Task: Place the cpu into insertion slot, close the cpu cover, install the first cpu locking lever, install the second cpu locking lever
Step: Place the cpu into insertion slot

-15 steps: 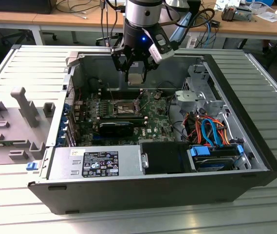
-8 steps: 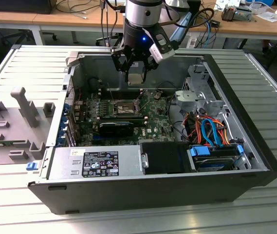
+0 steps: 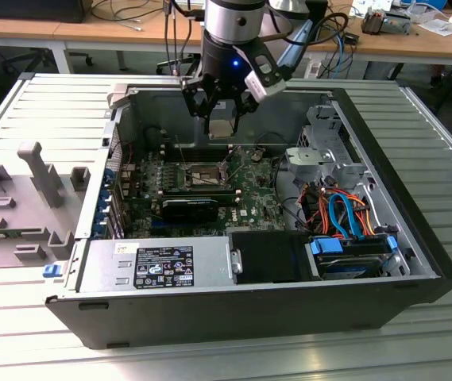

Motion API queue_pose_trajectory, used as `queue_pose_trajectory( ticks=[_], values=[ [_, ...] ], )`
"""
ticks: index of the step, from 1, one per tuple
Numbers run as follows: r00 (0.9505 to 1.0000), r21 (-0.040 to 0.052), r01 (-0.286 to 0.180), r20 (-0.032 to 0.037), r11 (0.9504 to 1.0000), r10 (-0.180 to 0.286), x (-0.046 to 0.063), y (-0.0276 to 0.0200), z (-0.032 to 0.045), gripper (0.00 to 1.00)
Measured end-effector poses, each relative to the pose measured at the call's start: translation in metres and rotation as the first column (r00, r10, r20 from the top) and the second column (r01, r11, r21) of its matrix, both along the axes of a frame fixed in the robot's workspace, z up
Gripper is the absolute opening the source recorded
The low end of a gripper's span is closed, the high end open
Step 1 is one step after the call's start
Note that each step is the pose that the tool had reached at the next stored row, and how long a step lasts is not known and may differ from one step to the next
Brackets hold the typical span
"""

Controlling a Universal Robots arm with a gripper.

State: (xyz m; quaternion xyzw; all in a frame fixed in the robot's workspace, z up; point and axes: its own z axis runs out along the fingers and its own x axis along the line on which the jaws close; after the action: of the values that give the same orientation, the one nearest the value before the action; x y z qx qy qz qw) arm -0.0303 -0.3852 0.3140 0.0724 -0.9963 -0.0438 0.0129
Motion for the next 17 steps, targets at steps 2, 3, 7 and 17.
queue_pose_trajectory(
  ticks=[2, 3, 7, 17],
  values=[
    [0.9998, 0.0, -0.018, 0.0, 0.9998, 0.018, 0.0, 0.0, 0.0, 0.55],
    [0.9998, 0.0, -0.02, 0.0, 0.9998, 0.02, 0.0, 0.0, 0.0, 0.55],
    [0.9996, 0.0, -0.029, 0.0, 0.9996, 0.029, 0.0, 0.0, 0.0, 0.55],
    [0.9985, 0.0, -0.055, 0.0, 0.9985, 0.055, 0.0, 0.0, 0.0, 0.55]
  ],
)
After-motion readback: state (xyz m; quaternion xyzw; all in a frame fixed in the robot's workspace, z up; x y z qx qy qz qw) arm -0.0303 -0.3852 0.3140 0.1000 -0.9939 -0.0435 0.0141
